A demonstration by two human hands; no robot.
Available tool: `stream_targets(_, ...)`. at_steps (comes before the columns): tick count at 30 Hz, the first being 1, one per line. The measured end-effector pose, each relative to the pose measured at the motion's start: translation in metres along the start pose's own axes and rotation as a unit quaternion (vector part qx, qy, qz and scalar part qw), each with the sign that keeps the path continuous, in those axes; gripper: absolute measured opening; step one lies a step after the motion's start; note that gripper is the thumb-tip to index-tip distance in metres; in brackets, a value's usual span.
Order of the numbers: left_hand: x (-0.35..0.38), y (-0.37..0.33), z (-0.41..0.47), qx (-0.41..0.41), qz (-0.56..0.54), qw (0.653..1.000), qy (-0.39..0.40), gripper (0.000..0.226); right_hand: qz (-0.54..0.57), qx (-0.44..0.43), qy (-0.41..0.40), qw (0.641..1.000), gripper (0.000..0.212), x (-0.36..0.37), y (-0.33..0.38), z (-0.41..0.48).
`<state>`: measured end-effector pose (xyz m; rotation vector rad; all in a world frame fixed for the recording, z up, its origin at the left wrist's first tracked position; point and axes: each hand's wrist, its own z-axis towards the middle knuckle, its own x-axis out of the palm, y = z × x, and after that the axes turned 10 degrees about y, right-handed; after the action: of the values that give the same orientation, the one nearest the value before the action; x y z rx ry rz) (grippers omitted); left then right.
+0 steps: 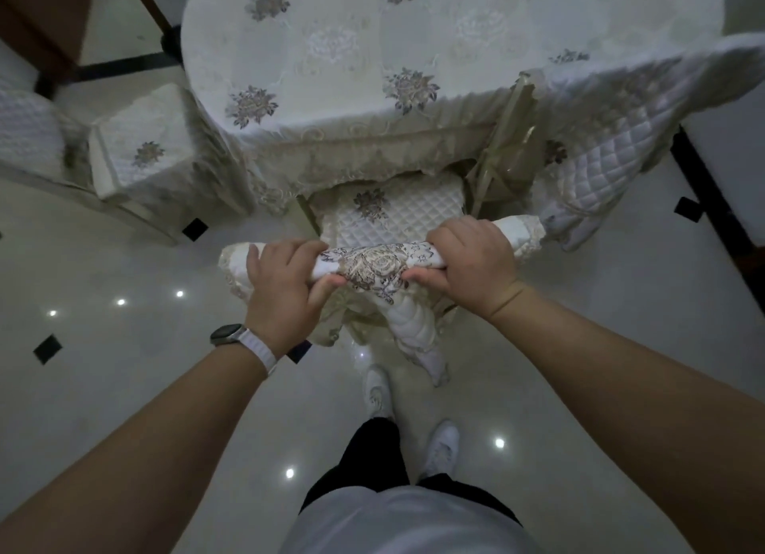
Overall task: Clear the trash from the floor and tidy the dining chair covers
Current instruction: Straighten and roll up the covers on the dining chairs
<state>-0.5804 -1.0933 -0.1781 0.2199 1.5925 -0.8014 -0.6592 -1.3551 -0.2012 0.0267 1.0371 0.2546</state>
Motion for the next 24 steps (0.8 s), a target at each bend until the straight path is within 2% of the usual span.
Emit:
stream_targets(8, -0.019, 0.016, 0.061, 0.041, -0.004, 0.997, -0.064, 0.073, -0.025, 0.016, -0.018, 0.999, 0.062, 0.004, -0.021, 0.057)
stream_targets(16, 0.003, 0.035, 0.103, 0.082, -0.022, 0.996, -0.009, 0.068, -0.025, 0.024, 0.032, 0.999, 0.061, 0.039, -0.051, 0.066)
stream_targets(22, 0.011, 0.037, 0.138, 0.071, -0.036, 0.997, -0.009, 0.057, -0.034, 0.031, 0.087, 0.995, 0.057, 0.053, -0.071, 0.087)
stream_targets(24, 0.011, 0.039, 0.144, 0.074, -0.039, 0.996, -0.017, 0.061, -0.038, 0.032, 0.099, 0.994, 0.059, 0.057, -0.077, 0.091)
